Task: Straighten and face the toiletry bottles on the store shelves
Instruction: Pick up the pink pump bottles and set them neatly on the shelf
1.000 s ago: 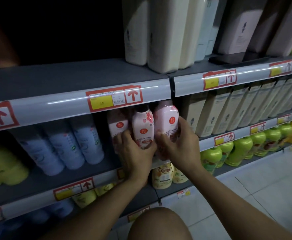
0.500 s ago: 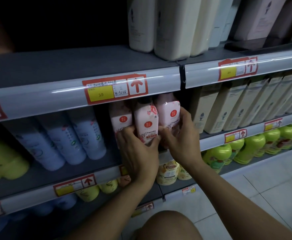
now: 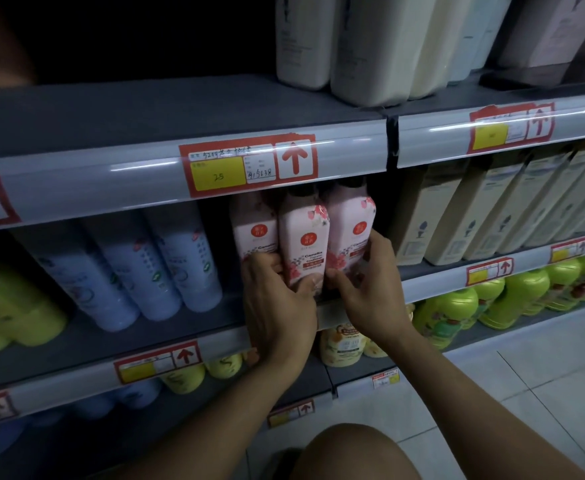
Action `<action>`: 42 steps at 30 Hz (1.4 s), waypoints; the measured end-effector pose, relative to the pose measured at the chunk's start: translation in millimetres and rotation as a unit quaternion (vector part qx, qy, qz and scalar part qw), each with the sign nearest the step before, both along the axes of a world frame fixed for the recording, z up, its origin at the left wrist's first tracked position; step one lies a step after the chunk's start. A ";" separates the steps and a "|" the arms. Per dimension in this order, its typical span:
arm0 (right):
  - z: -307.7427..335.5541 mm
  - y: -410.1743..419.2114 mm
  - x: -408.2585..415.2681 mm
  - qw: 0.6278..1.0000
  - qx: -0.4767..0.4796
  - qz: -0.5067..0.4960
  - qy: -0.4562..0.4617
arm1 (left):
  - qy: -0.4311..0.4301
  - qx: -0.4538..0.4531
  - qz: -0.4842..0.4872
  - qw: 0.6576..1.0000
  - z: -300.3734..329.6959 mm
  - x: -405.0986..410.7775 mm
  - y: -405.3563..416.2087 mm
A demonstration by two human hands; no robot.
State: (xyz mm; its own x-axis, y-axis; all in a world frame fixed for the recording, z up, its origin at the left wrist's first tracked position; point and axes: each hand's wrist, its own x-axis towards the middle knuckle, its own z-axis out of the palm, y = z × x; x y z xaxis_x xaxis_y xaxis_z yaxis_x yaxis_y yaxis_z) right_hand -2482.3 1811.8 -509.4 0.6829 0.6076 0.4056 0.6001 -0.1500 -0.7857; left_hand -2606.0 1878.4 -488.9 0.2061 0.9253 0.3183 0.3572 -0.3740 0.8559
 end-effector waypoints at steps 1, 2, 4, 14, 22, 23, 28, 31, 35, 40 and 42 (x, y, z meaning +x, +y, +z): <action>-1.9 -1.0 0.3 1.000 0.001 0.002 0.004 | -0.003 -0.002 0.001 1.000 -1.1 -0.4 1.2; -2.7 -1.8 0.7 1.000 -0.003 0.002 0.006 | -0.007 -0.003 0.002 1.000 -2.6 -0.8 2.5; -1.1 -3.7 1.2 1.000 -0.018 0.003 0.009 | -0.014 -0.006 0.003 1.000 -6.6 -1.4 4.5; 4.5 -2.4 0.5 0.997 -0.068 -0.029 0.019 | -0.048 -0.003 0.019 0.999 -19.4 -4.6 15.0; 10.7 7.1 0.4 0.995 -0.084 -0.050 0.021 | -0.074 0.008 0.046 0.996 -22.8 -6.1 16.1; 10.7 8.9 0.2 0.995 -0.083 -0.053 0.019 | -0.071 0.011 0.050 0.996 -21.4 -6.3 16.0; 8.0 16.6 -0.2 0.994 -0.091 -0.062 0.005 | -0.069 -0.005 0.036 0.997 -18.0 -10.3 20.1; 6.0 17.5 -0.5 0.992 -0.102 -0.070 -0.005 | -0.063 -0.017 0.021 0.998 -17.2 -16.7 21.7; 1.9 16.8 -3.7 0.990 -0.124 -0.064 -0.015 | -0.045 -0.021 -0.012 0.999 -12.4 -29.1 19.2; 3.2 7.9 -26.5 0.983 -0.099 -0.149 -0.040 | -0.001 -0.006 -0.063 0.998 -0.5 -56.7 21.5; 12.2 1.2 -41.1 0.982 -0.054 -0.178 -0.024 | 0.008 -0.011 -0.080 0.997 7.3 -72.2 25.4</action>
State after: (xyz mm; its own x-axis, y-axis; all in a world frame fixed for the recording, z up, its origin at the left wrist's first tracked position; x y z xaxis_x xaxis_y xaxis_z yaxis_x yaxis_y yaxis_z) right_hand -2523.4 1813.0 -497.2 0.8416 0.3744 0.3893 0.5305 -0.4379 -0.7258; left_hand -2678.3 1903.8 -481.6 0.3559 0.8871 0.2938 0.3076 -0.4081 0.8596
